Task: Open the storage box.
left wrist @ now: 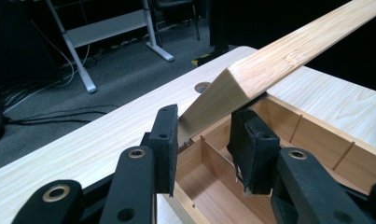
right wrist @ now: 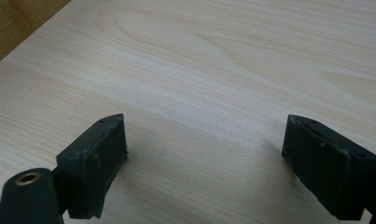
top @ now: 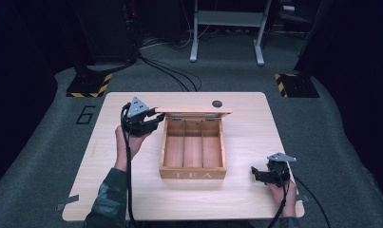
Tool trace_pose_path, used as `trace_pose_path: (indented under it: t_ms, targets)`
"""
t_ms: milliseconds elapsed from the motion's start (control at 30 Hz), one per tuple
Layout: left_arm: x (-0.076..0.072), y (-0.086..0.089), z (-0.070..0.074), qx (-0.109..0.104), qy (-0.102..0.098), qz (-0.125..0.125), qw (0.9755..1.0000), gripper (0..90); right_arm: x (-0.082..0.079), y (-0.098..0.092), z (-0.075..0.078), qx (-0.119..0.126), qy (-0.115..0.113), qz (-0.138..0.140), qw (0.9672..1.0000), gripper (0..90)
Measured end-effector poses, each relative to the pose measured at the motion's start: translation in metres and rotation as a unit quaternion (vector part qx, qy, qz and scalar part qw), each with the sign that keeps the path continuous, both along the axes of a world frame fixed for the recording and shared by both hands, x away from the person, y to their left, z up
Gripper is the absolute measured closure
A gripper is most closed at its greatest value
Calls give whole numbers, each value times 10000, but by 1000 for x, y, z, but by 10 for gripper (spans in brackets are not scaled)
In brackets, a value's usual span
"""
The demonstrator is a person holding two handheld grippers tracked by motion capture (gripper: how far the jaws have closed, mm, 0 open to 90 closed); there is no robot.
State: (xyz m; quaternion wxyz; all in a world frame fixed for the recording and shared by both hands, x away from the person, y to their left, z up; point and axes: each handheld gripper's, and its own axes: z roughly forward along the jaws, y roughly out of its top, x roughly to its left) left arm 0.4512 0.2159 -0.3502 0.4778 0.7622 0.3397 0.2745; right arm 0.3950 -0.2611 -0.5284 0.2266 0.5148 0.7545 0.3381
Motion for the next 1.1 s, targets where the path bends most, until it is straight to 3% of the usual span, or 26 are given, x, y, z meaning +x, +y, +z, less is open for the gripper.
trace_pose_path:
  t_ms: [533, 1100]
  targets:
    - [19, -1, 15, 152, 60, -5, 9999, 633, 0, 0, 0, -14, 15, 27, 10000, 132]
    - [38, 0, 25, 115, 185, -40, 9998, 637, 0, -1, 0, -19, 0, 29, 10000, 132]
